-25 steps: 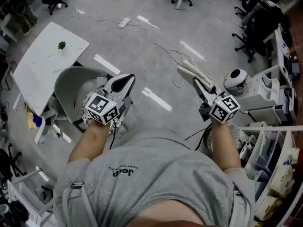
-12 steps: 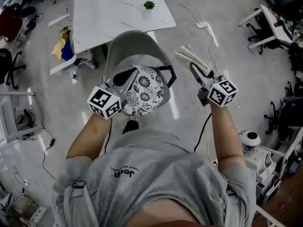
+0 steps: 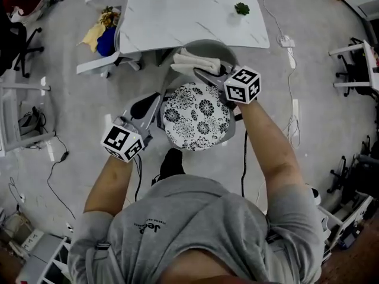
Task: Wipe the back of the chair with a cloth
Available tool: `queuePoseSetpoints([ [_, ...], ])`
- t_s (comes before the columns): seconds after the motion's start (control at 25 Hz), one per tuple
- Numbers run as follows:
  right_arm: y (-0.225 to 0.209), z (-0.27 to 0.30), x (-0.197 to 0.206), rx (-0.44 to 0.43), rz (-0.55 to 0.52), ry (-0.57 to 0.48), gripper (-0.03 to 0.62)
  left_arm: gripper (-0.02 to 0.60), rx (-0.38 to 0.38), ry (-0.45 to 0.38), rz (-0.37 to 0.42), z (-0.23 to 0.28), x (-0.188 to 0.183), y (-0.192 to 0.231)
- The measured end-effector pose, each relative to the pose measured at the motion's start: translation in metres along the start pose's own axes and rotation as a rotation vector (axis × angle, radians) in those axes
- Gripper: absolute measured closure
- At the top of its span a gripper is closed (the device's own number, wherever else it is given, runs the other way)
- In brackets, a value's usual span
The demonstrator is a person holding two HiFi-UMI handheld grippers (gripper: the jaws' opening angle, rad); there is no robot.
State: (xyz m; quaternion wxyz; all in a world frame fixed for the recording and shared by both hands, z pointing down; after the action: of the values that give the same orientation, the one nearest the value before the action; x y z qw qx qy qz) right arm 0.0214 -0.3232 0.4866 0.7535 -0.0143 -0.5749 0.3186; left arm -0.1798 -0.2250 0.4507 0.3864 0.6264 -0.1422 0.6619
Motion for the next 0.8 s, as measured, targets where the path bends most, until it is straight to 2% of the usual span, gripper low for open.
queuePoseSetpoints([
  [0.08, -0.012, 0.036, 0.010, -0.033, -0.004, 0.040, 0.505, 0.522, -0.021, 0.003, -0.003, -0.004, 0.006, 0.017],
  [0.2, -0.036, 0.074, 0.027, -0.017, 0.004, 0.092, 0.505, 0.522, -0.049, 0.012, -0.002, -0.009, 0.014, 0.039],
  [0.32, -0.062, 0.094, 0.043, 0.067, 0.014, 0.137, 0.505, 0.522, -0.069, 0.024, -0.011, -0.013, 0.023, 0.054],
  [0.48, -0.093, 0.092, 0.051, 0.207, 0.043, 0.138, 0.506, 0.522, -0.076, 0.042, -0.036, -0.015, 0.034, 0.062],
  [0.8, -0.126, 0.063, 0.051, 0.356, 0.054, 0.121, 0.505, 0.522, -0.050, 0.071, -0.044, -0.005, 0.044, 0.054],
])
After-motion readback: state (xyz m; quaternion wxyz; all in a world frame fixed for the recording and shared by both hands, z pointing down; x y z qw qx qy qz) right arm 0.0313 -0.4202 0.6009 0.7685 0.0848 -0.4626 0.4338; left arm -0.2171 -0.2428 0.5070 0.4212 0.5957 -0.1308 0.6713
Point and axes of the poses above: the fingertips, and each gripper's own axes: z forward along the fingers, y to its left, x out of its underside, the point moved 5 cm from there along -z, backward along the fingers, and after that the axes turned 3 degrees about -x, right-handed, at the moved point
